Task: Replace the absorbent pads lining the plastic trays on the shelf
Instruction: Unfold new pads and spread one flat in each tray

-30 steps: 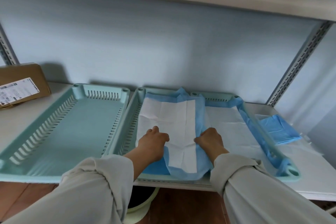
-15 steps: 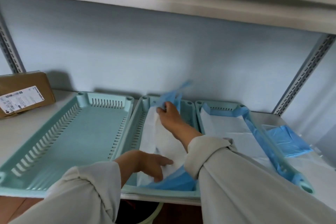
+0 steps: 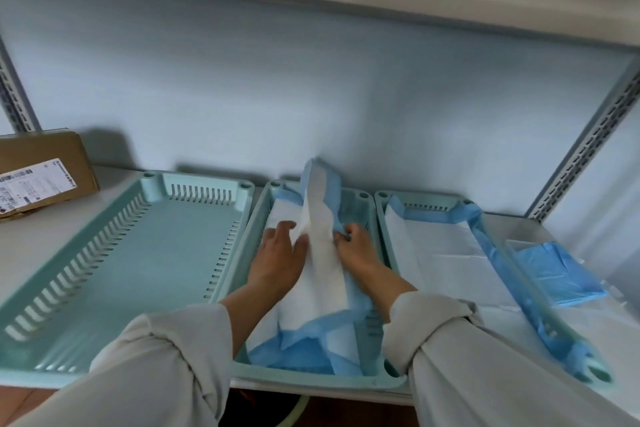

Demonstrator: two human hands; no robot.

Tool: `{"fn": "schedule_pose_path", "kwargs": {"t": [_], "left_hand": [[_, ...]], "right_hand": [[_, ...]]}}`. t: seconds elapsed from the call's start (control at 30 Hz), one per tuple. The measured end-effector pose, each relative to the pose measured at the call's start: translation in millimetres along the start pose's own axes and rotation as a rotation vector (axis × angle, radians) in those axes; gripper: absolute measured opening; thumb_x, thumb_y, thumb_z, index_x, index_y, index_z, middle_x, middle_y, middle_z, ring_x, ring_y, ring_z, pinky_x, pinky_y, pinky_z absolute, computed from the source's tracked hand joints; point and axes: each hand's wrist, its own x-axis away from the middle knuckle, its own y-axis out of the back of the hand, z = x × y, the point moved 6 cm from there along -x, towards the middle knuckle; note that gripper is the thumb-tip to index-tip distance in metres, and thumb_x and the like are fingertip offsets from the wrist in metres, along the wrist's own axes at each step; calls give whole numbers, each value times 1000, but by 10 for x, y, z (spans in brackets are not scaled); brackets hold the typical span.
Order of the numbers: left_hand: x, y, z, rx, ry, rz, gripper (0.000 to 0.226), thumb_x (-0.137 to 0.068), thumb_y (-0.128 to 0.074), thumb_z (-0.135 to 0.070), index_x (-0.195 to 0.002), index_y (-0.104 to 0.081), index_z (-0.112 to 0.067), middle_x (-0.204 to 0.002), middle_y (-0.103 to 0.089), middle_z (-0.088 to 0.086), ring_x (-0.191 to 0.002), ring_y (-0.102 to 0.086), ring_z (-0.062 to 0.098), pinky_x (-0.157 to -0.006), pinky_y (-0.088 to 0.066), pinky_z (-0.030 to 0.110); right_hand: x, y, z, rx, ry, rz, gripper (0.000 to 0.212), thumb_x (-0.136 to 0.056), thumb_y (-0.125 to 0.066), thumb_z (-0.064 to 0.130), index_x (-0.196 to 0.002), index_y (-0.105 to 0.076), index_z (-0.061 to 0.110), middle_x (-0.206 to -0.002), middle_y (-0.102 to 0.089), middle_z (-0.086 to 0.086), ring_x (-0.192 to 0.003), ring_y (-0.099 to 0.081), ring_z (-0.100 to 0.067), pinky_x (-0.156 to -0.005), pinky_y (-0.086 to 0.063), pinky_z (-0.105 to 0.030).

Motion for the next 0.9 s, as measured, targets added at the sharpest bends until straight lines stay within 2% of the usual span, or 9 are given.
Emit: {"fn": "schedule_pose_path", "kwargs": {"t": [0.17, 0.27, 0.37, 0.43, 0.53, 0.6, 0.67, 0.8, 0.9], "left_hand": [[-221, 29, -237, 209, 49, 7, 60, -96, -39, -48, -148, -23, -23, -143, -43, 14, -127, -47, 31, -104, -37, 38], [-258, 127, -180, 71, 97, 23, 68, -93, -35, -57, -151, -6, -35, -151, -25, 16, -133, -39, 33, -106, -34, 40], [-259, 187, -230, -148, 39, 17, 60, -94, -29, -60, -140, -42, -25, -149, -35, 12, -130, -42, 28, -103, -37, 40], [-258, 126, -176, 80, 193, 116, 63, -91, -36, -62, -120, -58, -10, -122, -60, 15, -104, -58, 27, -88, -47, 36], [-199, 107, -83, 561, 447, 154, 47, -89, -55, -43, -117, -57, -5, -101, -65, 13, -89, -62, 28, -73, -53, 36], [-214, 176, 1, 585, 490, 88, 37, -91, -52, -24, -120, -54, -2, -99, -61, 16, -88, -60, 31, -72, -53, 39], [-239, 289, 116, 448, 481, 13, 33, -91, -46, -11, -121, -51, 3, -106, -56, 22, -96, -57, 37, -76, -54, 44], [-318, 454, 350, 175, 376, -42, 29, -82, -42, -1, -106, -59, 0, -105, -63, 22, -96, -62, 39, -84, -55, 50], [-342, 564, 378, 6, 284, -58, 27, -79, -52, -3, -106, -56, -9, -97, -63, 11, -86, -61, 31, -76, -54, 37]], "right_hand": [[96, -259, 434, -162, 194, 199, 24, -97, -40, 7, -111, -60, 11, -106, -63, -6, -97, -59, -19, -82, -49, -24], [77, -293, 490, -236, 185, 263, 28, -90, -40, -3, -101, -63, 10, -104, -65, -12, -94, -58, -17, -84, -49, -28], [91, -304, 476, -269, 106, 302, 28, -88, -39, -1, -102, -64, 2, -103, -63, -24, -91, -58, -24, -87, -50, -39], [113, -300, 477, -331, 54, 326, 26, -87, -38, 2, -94, -62, 5, -91, -60, -20, -84, -56, -24, -74, -49, -33], [172, -364, 433, -433, -42, 440, 19, -87, -38, 8, -85, -56, 6, -84, -57, -13, -79, -55, -21, -69, -47, -23], [172, -426, 342, -542, -99, 550, 33, -89, -38, 18, -101, -65, 3, -100, -66, -7, -102, -60, -21, -92, -46, -33], [131, -413, 227, -573, -160, 516, 38, -91, -40, 23, -111, -69, 7, -110, -71, -2, -109, -63, -17, -98, -44, -38], [-92, -341, -323, -131, -290, 170, 25, -89, -52, 5, -108, -66, -3, -104, -70, -21, -82, -64, -23, -71, -48, -32], [-72, -563, -569, 254, -211, 299, 16, -86, -56, 11, -96, -63, 2, -90, -62, -13, -80, -61, -23, -69, -44, -31]]}}
